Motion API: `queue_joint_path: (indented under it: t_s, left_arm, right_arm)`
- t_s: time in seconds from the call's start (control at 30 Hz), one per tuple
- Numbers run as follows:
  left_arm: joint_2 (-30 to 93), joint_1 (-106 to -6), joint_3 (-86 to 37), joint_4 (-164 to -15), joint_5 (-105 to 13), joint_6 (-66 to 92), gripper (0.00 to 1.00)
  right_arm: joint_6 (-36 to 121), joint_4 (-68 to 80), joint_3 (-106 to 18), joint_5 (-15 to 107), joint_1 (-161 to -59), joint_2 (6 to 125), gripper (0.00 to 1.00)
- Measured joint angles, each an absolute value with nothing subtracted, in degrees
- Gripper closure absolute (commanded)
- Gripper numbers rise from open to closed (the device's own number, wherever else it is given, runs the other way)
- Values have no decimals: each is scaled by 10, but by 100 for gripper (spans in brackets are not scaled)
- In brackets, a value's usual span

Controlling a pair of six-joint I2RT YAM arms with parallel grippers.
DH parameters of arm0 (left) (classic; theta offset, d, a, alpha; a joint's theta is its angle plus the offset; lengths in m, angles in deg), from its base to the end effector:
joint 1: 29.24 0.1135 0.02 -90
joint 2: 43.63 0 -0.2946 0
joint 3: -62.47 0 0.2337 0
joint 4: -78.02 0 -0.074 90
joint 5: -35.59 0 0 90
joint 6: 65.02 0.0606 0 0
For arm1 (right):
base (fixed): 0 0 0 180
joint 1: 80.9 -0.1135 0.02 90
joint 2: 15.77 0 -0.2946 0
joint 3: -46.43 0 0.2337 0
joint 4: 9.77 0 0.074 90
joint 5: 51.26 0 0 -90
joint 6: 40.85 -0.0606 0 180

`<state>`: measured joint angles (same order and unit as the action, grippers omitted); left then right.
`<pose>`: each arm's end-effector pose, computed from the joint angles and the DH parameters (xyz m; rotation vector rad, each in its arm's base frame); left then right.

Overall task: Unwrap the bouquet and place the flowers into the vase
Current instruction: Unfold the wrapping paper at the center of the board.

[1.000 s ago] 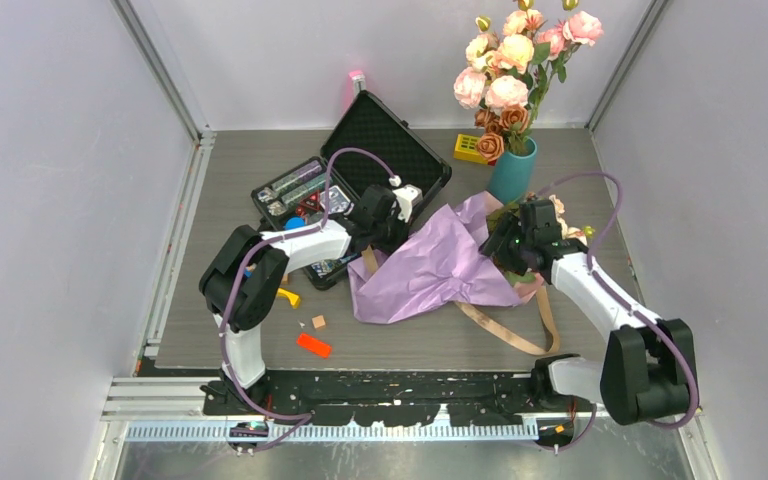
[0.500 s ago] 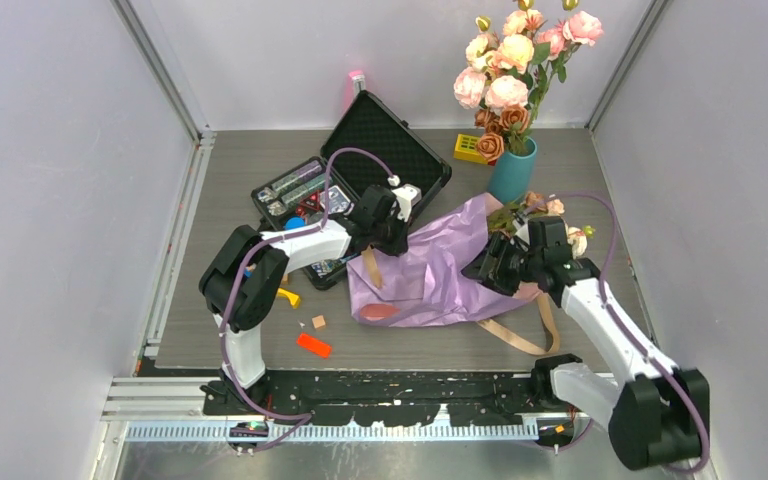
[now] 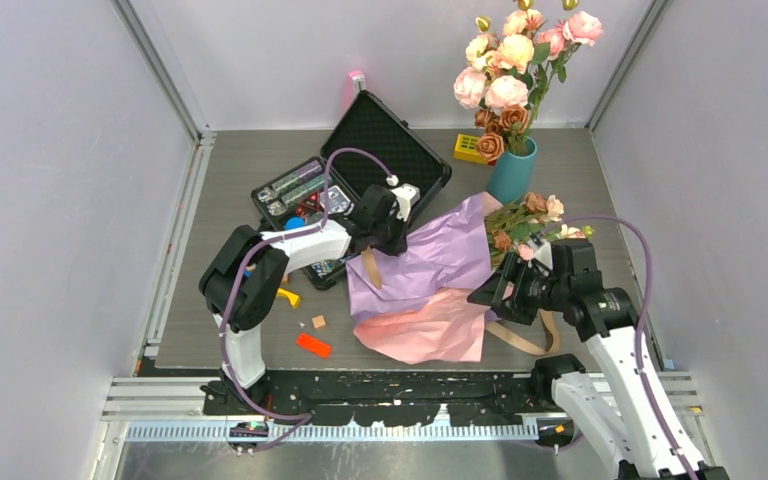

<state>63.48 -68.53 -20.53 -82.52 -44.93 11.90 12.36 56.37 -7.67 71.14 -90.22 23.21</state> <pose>0.3163 -0.2717 0.2074 0.6295 2.3263 -0.6350 0.0888 0.0475 0.2625 0.3496 2.5311 1.0318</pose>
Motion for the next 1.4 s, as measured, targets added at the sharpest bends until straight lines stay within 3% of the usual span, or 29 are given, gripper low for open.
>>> queue_joint_path:
  t_s: [0.17,0.4,0.6,1.07,1.4]
  left_arm:
    - [635,-685,-200,-833,-438,119,100]
    - [633,-685,-195,-836,-425,115,100]
    - [632,-685,-196,-834,-423,112,100]
    - [625,-685,-197,-828,-433,89,100]
    - [620,-680,-198,-824,-442,88,100]
  right_arm:
    - [113,584,-155,706,-902,220,25]
    - [86,512,-181,694,-902,262,33]
    - [49,398,-121,663,-940,335,35]
    - [-3,262,-24,511,-1145,454,37]
    - [-46,245,37,466,-1216,439,40]
